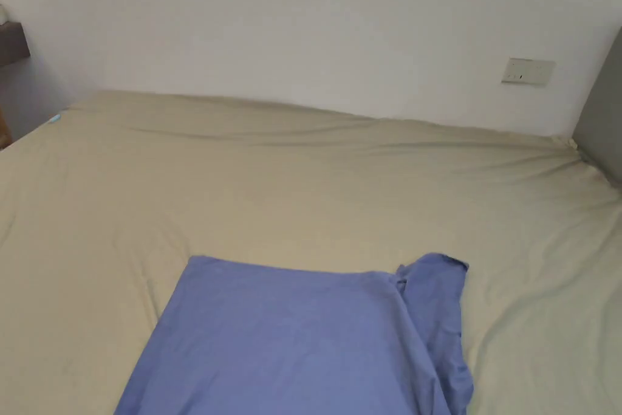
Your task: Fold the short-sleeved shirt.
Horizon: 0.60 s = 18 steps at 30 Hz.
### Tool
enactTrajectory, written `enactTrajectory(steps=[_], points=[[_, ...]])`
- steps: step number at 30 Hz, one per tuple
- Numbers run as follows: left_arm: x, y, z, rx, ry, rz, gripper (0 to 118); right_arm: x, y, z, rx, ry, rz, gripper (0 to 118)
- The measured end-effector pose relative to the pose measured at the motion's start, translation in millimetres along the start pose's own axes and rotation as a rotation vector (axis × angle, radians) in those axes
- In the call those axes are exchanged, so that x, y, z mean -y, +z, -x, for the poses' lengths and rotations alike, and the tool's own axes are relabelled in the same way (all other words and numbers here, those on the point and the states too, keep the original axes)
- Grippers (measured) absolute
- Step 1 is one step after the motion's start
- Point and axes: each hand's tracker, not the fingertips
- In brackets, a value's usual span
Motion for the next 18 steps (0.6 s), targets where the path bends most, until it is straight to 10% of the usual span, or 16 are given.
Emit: enactTrajectory(steps=[4,6,8,9,18], points=[[1,-9,-7,0.007,-0.002,0.008,0,5,-11,-4,0.003,-0.011,0.004,11],[-9,-5,-7,0.014,0.001,-0.025,5,-2,-8,-2,0.015,-0.037,-0.004,38],[-23,7,-7,0.021,0.008,-0.092,48,-9,2,-2,0.018,-0.043,-0.033,95],[-31,13,-7,0.022,0.021,-0.120,75,-15,12,-1,0.005,-0.045,-0.067,103],[-137,126,-16,-0.041,0.123,-0.654,88,-112,155,43,0.166,0.175,-0.689,104]])
